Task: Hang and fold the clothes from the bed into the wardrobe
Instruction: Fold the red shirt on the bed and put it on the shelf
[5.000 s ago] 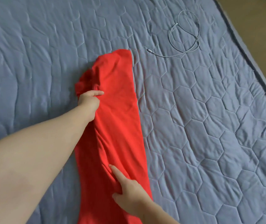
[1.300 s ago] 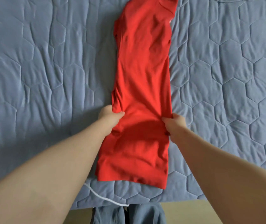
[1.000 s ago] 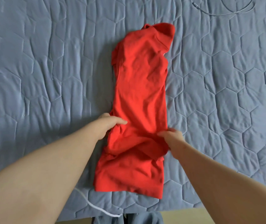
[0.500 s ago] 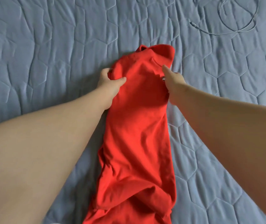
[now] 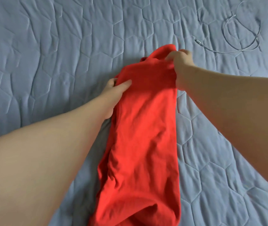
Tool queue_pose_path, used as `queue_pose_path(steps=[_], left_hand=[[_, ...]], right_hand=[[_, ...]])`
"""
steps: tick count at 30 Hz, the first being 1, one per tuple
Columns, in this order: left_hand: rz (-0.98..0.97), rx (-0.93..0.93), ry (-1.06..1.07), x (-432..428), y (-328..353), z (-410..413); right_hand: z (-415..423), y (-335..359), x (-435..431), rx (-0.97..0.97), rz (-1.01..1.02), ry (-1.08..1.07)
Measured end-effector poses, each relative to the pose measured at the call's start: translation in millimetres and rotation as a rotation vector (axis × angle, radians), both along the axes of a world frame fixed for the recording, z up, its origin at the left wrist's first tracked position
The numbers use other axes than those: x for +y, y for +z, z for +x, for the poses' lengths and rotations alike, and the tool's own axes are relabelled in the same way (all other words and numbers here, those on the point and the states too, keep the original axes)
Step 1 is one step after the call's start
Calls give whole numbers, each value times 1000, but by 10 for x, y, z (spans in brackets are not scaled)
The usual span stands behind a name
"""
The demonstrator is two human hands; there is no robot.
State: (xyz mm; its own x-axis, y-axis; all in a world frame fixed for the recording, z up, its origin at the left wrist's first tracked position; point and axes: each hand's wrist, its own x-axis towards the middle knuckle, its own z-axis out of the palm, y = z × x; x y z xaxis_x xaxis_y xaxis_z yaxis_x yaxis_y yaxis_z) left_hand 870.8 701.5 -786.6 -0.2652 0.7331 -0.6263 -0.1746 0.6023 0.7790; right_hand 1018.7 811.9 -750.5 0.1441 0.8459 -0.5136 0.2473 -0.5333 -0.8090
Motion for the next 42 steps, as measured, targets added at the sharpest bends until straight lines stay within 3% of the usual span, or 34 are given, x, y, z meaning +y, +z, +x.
queue_pose_path(steps=[4,8,11,18,23,28,33,36,39,42], left_hand=[[37,138,7,-55,-3,-14],[37,154,149,-291,-71,40],[-85,131,99,-651,-106,147],[-249,-39,-46,-1526,-154,176],[-459,62,-292,-2252,-114,154],[-499,-5,-149,-2617,-41,203],[-450,111,-339,-2726,-18,351],[-594,290,-357,-2833,33,379],[-749,143,-219,-2952,173,411],[-764,10,-118,-3081,340,433]], right_hand=[[-10,-45,-29,-353,58,139],[-11,-298,-512,-215,53,75],[144,-494,-1151,-123,-146,-19],[660,-519,-2420,-401,-270,30],[868,-381,-3135,-144,-508,-28],[896,-228,-3504,116,-629,-9],[931,-243,-3679,-2,-567,227],[939,-223,-3769,-77,-666,175],[927,-164,-3920,-22,-707,26],[914,-24,-4054,10,-724,-43]])
